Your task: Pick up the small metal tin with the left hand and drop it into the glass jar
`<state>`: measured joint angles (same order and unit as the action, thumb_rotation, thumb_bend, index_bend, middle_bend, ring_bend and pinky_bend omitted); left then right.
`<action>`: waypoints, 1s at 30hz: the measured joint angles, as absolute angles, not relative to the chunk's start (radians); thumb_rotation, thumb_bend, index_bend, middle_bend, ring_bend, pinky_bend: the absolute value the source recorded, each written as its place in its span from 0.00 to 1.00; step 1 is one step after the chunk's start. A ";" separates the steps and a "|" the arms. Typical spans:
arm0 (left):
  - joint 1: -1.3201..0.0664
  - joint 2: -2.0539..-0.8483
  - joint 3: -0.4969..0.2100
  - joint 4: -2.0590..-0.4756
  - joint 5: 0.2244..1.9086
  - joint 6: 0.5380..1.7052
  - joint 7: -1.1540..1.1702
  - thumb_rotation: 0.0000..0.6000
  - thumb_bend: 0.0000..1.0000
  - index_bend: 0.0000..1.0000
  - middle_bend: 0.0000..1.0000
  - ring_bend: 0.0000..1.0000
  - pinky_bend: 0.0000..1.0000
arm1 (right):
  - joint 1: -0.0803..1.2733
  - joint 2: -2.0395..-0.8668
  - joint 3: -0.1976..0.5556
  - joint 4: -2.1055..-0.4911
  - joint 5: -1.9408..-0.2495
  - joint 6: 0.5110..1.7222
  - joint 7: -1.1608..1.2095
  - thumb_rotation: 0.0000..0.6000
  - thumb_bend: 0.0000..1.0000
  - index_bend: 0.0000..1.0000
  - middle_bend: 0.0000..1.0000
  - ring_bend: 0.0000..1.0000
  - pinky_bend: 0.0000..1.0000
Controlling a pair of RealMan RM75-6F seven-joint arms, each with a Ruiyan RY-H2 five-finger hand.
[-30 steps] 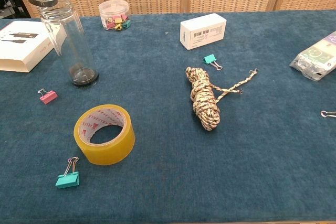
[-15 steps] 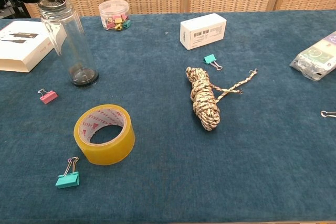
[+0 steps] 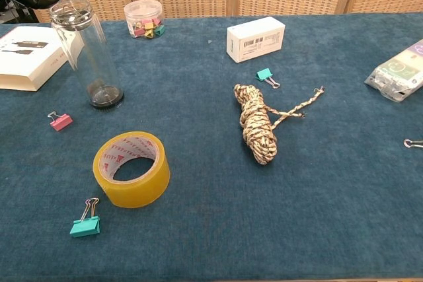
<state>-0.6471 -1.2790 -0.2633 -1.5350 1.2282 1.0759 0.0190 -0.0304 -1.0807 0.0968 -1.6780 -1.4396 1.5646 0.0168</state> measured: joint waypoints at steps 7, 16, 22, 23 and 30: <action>-0.642 -1.270 -0.261 -1.547 1.231 1.087 0.017 1.00 0.48 0.17 0.00 0.00 0.00 | -0.031 -1.080 0.097 -1.680 -1.441 1.567 0.018 1.00 0.00 0.00 0.00 0.00 0.00; -0.589 -1.200 -0.246 -1.597 1.258 1.141 -0.011 1.00 0.48 0.07 0.00 0.00 0.00 | -0.032 -1.078 0.097 -1.681 -1.446 1.571 0.021 1.00 0.00 0.00 0.00 0.00 0.00; -0.485 -1.136 -0.202 -1.599 1.291 1.223 -0.082 1.00 0.47 0.02 0.00 0.00 0.00 | -0.035 -1.076 0.096 -1.686 -1.453 1.579 0.026 1.00 0.00 0.00 0.00 0.00 0.00; -0.467 -1.132 -0.194 -1.593 1.295 1.237 -0.098 1.00 0.47 0.02 0.00 0.00 0.00 | -0.035 -1.077 0.096 -1.687 -1.455 1.580 0.026 1.00 0.00 0.00 0.00 0.00 0.00; -0.294 -1.133 -0.114 -1.448 1.312 1.350 -0.277 1.00 0.47 0.02 0.00 0.00 0.00 | -0.034 -1.080 0.093 -1.691 -1.469 1.588 0.006 1.00 0.00 0.00 0.00 0.00 0.00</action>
